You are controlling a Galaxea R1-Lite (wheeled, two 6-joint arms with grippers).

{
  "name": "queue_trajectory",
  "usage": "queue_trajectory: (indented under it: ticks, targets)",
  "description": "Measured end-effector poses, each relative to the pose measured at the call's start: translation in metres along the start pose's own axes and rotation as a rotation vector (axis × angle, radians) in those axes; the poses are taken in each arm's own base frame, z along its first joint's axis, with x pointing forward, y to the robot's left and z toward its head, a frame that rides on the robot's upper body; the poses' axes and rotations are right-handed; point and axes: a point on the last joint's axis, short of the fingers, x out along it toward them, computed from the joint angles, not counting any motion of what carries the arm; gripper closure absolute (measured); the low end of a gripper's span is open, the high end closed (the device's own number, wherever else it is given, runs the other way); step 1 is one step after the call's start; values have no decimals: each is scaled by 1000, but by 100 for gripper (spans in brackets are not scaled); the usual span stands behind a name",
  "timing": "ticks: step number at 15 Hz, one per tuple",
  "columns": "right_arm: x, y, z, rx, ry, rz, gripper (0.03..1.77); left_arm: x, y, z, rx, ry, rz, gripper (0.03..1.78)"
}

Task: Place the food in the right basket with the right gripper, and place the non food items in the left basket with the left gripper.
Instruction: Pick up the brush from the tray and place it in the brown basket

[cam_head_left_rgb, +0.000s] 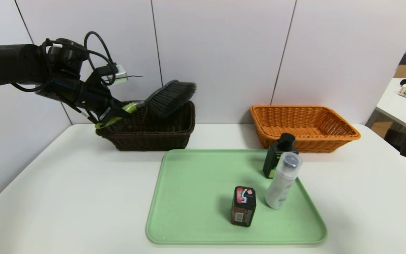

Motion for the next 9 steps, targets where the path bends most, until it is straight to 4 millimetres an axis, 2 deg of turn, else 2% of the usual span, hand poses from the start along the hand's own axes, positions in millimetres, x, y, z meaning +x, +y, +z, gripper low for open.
queue_trajectory:
  ticks: [3,9]
  targets:
    - [-1,0,-2,0,2,-4,10,9,10,-5,22,-30,35,138]
    - [-1,-1,-4,-1,2,-3,10,24,14,-14,17,-22,27,138]
